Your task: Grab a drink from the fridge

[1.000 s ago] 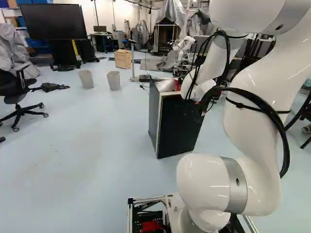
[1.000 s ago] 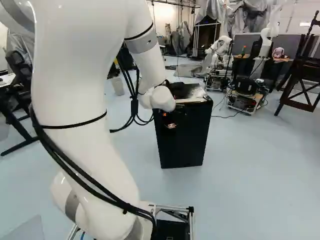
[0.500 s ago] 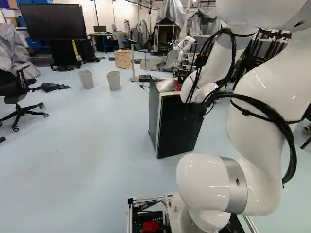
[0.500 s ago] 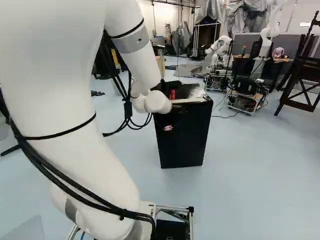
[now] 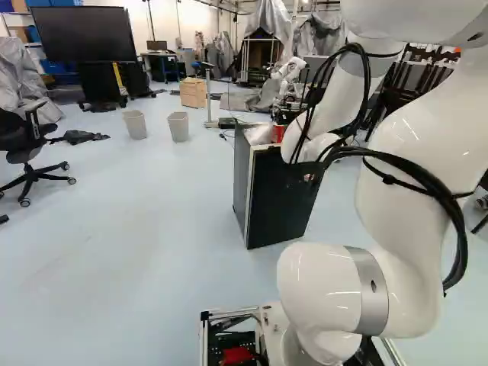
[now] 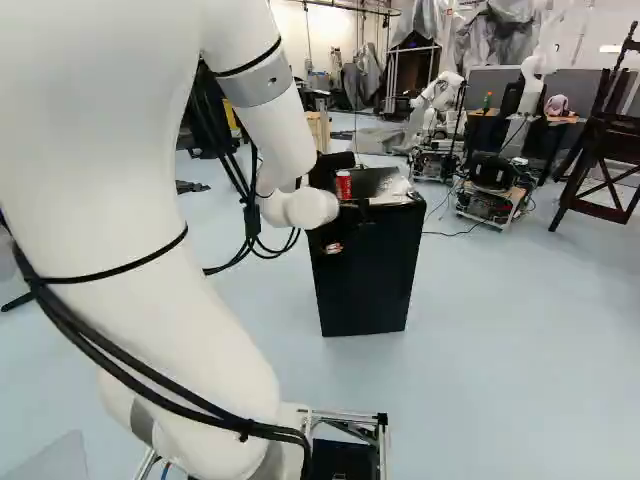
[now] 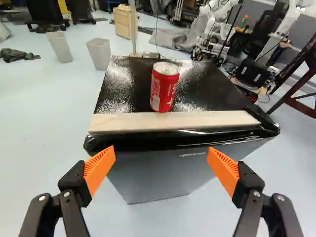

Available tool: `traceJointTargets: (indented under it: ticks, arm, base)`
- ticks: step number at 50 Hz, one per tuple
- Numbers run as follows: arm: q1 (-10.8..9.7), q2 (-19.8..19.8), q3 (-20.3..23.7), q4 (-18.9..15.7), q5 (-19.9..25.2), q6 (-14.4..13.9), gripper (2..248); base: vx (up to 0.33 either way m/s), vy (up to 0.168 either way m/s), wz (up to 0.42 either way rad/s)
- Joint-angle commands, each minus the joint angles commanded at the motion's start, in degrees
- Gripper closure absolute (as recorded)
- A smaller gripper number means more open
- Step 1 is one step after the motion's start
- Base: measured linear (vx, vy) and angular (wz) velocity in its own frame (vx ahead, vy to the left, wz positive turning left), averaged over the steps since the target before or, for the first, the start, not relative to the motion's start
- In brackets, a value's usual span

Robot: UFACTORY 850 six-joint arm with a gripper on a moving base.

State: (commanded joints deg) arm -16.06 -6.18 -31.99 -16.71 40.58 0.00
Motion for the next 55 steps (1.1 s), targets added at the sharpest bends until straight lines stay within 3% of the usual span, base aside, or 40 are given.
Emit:
traceJointTargets:
  ticks: [31,55]
  arm:
    - [1.11,-3.31,-3.63,0.00,10.73,0.00,3]
    - [3.83,-7.46,-8.33,2.22,12.89,0.00,3]
  base:
    - [0.000,0.000,0.000]
    - [0.000,0.000,0.000]
